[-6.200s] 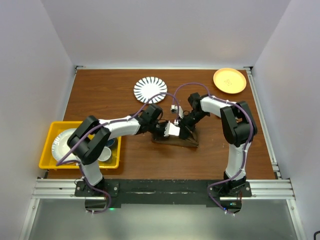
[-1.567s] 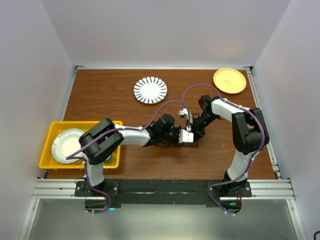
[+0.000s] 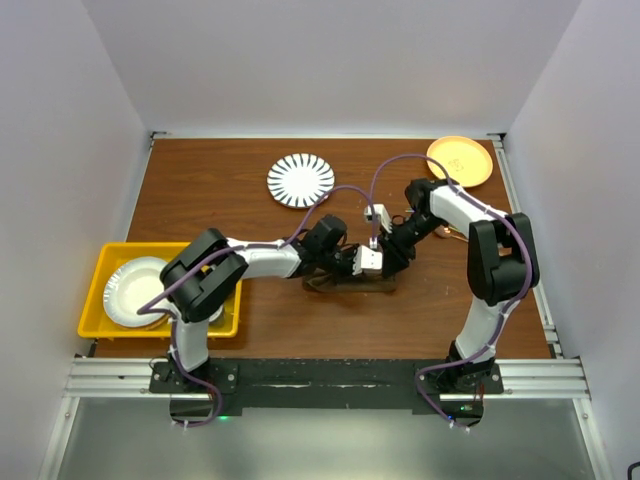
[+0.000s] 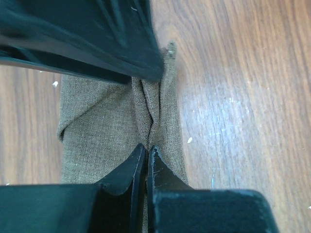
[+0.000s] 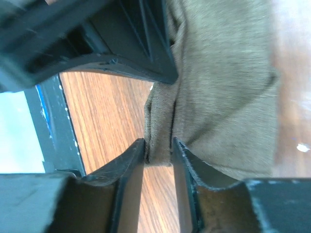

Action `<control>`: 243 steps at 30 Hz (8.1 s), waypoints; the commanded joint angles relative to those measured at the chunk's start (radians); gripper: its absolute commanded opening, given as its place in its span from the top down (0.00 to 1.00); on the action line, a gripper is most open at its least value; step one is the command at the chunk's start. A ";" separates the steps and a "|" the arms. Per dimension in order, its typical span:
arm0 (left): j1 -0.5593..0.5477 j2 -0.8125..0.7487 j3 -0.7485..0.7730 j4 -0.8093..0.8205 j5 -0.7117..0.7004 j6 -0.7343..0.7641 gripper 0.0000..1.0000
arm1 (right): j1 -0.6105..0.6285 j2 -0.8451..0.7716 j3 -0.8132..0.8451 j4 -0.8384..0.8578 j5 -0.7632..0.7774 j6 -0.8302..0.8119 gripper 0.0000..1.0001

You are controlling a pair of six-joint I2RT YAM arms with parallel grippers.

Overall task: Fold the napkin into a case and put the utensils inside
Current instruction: Stuff the top corner of the smaller-rectangle-folded napkin at the center of the board.

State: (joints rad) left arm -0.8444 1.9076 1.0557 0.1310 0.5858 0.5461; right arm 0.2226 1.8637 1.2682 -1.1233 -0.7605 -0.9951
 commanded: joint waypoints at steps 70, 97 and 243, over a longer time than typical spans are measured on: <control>0.107 0.165 0.194 0.147 0.388 -0.498 0.52 | -0.029 0.037 -0.027 0.174 -0.157 0.082 1.00; 0.157 0.218 0.133 0.266 0.405 -0.876 1.00 | -0.057 -0.089 0.005 0.295 -0.086 0.378 0.58; 0.297 0.349 0.156 0.119 0.319 -1.210 1.00 | 0.383 -0.377 -0.349 0.869 0.711 0.592 1.00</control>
State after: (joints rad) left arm -0.5694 2.2349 1.2118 0.3439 0.9936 -0.6754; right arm 0.6075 1.4857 0.8486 -0.2348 -0.0227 -0.4305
